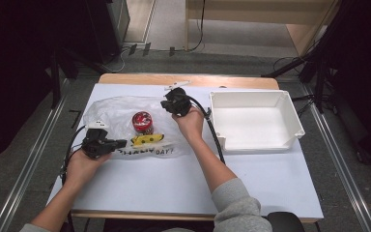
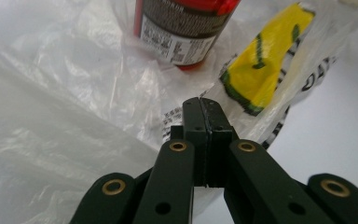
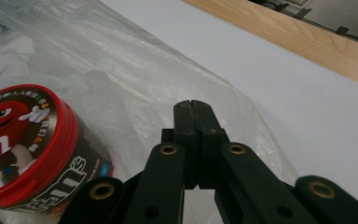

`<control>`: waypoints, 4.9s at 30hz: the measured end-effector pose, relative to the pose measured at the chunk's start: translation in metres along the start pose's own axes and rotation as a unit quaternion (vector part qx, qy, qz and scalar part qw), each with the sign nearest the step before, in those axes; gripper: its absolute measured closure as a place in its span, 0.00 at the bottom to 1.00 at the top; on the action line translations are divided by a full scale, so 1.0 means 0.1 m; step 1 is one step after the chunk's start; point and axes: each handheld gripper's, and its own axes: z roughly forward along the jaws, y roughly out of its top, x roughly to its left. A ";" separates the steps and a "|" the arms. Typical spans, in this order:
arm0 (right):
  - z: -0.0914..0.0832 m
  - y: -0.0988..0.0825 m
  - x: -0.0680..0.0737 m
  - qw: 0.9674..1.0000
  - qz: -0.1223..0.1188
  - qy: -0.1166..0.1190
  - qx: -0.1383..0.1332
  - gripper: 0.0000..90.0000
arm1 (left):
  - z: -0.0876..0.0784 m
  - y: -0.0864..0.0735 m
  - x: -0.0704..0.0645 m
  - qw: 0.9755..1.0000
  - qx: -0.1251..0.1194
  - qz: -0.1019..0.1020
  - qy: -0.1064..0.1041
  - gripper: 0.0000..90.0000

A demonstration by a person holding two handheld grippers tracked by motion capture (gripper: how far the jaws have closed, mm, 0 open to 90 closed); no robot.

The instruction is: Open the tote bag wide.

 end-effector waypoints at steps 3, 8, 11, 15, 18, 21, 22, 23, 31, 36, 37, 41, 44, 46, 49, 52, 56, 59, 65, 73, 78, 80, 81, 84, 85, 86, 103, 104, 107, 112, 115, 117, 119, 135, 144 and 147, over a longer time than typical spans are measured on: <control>-0.06 0.02 0.03 1.000 -0.002 0.006 -0.004 1.00 | -0.03 0.05 -0.03 1.000 0.005 0.008 0.000 1.00; -0.18 0.07 0.10 1.000 -0.001 0.022 -0.006 1.00 | -0.12 0.17 -0.08 1.000 0.000 0.012 -0.010 1.00; -0.25 0.07 0.14 0.999 0.000 0.034 0.000 1.00 | -0.16 0.23 -0.07 1.000 -0.004 0.013 -0.011 1.00; -0.33 0.03 0.20 0.999 -0.006 0.041 0.004 1.00 | -0.25 0.42 -0.01 1.000 -0.015 0.007 -0.013 1.00; -0.37 -0.02 0.25 0.999 -0.013 0.045 0.008 1.00 | -0.29 0.55 0.03 1.000 -0.022 0.007 -0.012 1.00; -0.39 -0.09 0.29 0.999 -0.012 0.050 0.013 1.00 | -0.31 0.67 0.09 1.000 -0.026 0.003 -0.009 1.00; -0.39 -0.12 0.30 0.998 -0.011 0.053 0.016 1.00 | -0.31 0.71 0.10 1.000 -0.028 0.005 -0.008 1.00; -0.39 -0.12 0.30 0.998 -0.011 0.053 0.016 1.00 | -0.31 0.71 0.10 1.000 -0.028 0.005 -0.008 1.00; -0.41 -0.30 0.40 0.997 -0.019 0.069 0.028 1.00 | -0.25 0.95 0.21 0.999 -0.039 0.007 0.001 1.00; -0.42 -0.38 0.47 0.996 -0.025 0.074 0.032 1.00 | -0.22 1.08 0.26 0.998 -0.054 0.008 0.010 1.00; -0.42 -0.40 0.48 0.996 -0.025 0.076 0.035 1.00 | -0.21 1.09 0.28 0.998 -0.060 0.006 0.009 1.00; -0.41 -0.45 0.53 0.996 -0.033 0.079 0.037 1.00 | -0.12 1.18 0.34 0.998 -0.048 0.010 0.025 1.00; -0.40 -0.50 0.55 0.995 -0.032 0.082 0.038 1.00 | 0.00 1.20 0.39 0.998 -0.052 0.020 0.040 1.00; -0.39 -0.53 0.56 0.995 -0.032 0.084 0.041 1.00 | 0.10 1.19 0.46 0.998 -0.043 0.019 0.050 1.00; -0.35 -0.58 0.57 0.995 -0.030 0.086 0.046 1.00 | 0.26 1.16 0.59 0.998 -0.034 0.000 0.049 1.00; -0.34 -0.62 0.60 0.994 -0.033 0.089 0.046 1.00 | 0.39 1.12 0.66 0.998 -0.022 -0.005 0.052 1.00; -0.33 -0.69 0.63 0.994 -0.034 0.089 0.048 1.00 | 0.52 1.09 0.68 0.999 -0.013 -0.005 0.049 1.00; -0.32 -0.73 0.65 0.994 -0.037 0.092 0.053 1.00 | 0.61 1.08 0.69 0.999 -0.004 0.000 0.053 1.00; -0.30 -0.81 0.70 0.993 -0.044 0.092 0.054 1.00 | 0.74 1.04 0.73 0.999 0.009 -0.006 0.050 1.00; -0.31 -0.90 0.75 0.992 -0.056 0.097 0.058 1.00 | 0.91 1.01 0.72 0.999 0.018 -0.004 0.047 1.00; -0.33 -0.96 0.78 0.991 -0.060 0.100 0.062 1.00 | 0.98 0.99 0.73 0.999 0.017 -0.008 0.047 1.00; -0.34 -0.98 0.78 0.991 -0.062 0.101 0.062 1.00 | 0.99 0.99 0.73 0.999 0.014 -0.009 0.046 1.00; -0.34 -0.99 0.79 0.991 -0.061 0.101 0.062 1.00 | 0.99 0.99 0.72 0.999 0.013 -0.005 0.046 1.00; -0.35 -1.00 0.80 0.991 -0.062 0.102 0.061 1.00 | 1.00 0.99 0.72 0.999 0.011 -0.002 0.048 1.00; -0.35 -1.00 0.80 0.991 -0.062 0.102 0.061 1.00 | 1.00 0.99 0.72 0.999 0.011 -0.002 0.048 1.00; -0.35 -1.02 0.81 0.991 -0.060 0.104 0.059 1.00 | 1.01 0.99 0.72 0.999 0.008 0.002 0.053 1.00; -0.43 -1.14 0.92 0.988 -0.067 0.126 0.053 1.00 | 1.01 1.01 0.80 0.995 -0.007 0.004 0.096 1.00; -0.44 -1.14 0.93 0.988 -0.067 0.127 0.053 1.00 | 1.01 1.02 0.81 0.995 -0.008 0.004 0.101 1.00; -0.44 -1.15 0.93 0.988 -0.068 0.128 0.052 1.00 | 1.01 1.02 0.82 0.994 -0.010 0.000 0.107 1.00; -0.47 -1.17 0.94 0.987 -0.068 0.132 0.055 1.00 | 0.99 1.01 0.86 0.994 -0.015 -0.018 0.108 1.00; -0.49 -1.18 0.95 0.987 -0.071 0.131 0.054 1.00 | 0.98 1.01 0.87 0.994 -0.012 -0.015 0.108 1.00; -0.48 -1.17 0.96 0.988 -0.072 0.127 0.057 1.00 | 0.97 1.01 0.87 0.995 -0.011 -0.023 0.098 1.00; -0.47 -1.16 0.95 0.988 -0.074 0.125 0.056 1.00 | 0.95 1.01 0.87 0.995 -0.012 -0.025 0.092 1.00; -0.48 -1.04 0.85 0.991 -0.060 0.110 0.045 1.00 | 0.74 1.11 0.66 0.998 -0.029 -0.007 0.055 1.00; -0.50 -0.96 0.79 0.993 -0.047 0.105 0.034 0.98 | 0.59 1.15 0.55 0.999 -0.027 -0.007 0.026 1.00; -0.52 -0.91 0.76 0.993 -0.044 0.103 0.034 0.96 | 0.54 1.16 0.52 1.000 -0.021 -0.007 0.014 0.99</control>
